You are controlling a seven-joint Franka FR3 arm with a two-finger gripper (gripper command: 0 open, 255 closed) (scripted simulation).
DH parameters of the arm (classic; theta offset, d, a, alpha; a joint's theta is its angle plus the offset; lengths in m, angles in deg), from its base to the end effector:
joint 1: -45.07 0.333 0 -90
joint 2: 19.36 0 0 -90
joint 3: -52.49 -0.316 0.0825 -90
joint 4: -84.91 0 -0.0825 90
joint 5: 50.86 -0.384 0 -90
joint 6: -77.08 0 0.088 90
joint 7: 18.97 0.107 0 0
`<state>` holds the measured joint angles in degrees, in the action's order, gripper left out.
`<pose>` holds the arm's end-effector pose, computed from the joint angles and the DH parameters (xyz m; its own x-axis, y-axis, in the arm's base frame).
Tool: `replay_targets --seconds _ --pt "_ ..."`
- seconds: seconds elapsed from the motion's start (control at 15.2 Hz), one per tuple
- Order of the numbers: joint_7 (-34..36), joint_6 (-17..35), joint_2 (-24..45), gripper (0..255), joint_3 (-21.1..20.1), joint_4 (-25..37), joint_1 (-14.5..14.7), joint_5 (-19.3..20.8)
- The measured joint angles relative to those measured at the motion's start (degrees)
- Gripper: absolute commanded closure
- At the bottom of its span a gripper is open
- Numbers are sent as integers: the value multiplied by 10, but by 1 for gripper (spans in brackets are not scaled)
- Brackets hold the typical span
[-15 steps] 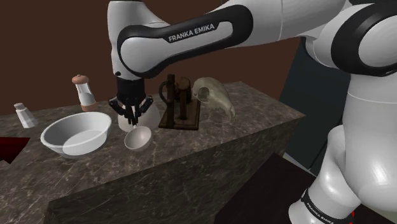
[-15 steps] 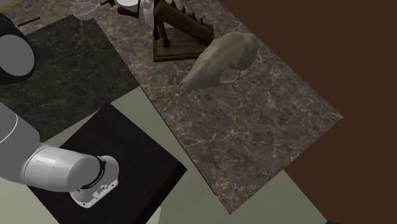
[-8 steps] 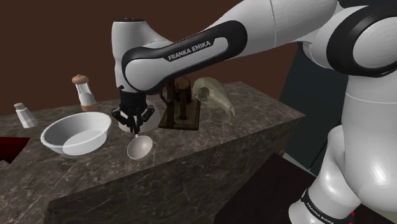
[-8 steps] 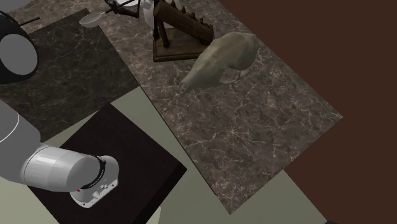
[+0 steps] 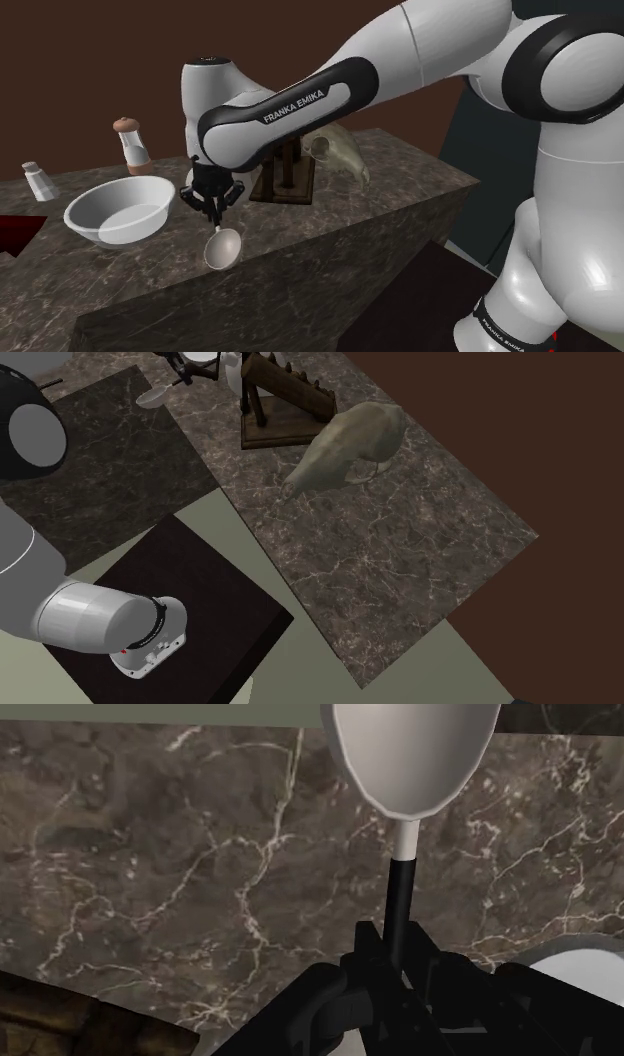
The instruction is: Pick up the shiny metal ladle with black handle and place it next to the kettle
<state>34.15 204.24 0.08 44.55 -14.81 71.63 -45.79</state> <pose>0.5504 0.3650 0.3967 0.9515 -0.2870 0.1106 -0.2774 -0.9561 -0.0950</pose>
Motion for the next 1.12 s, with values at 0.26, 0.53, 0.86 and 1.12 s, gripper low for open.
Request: replay_targets --seconds 0.26,0.53,0.86,1.12 --pt "5 29 13 255 1 -16 2 4" --pt "7 55 25 255 2 -21 3 7" --pt "7 66 26 255 2 -30 2 8" --pt "9 63 33 0 3 -26 3 9"
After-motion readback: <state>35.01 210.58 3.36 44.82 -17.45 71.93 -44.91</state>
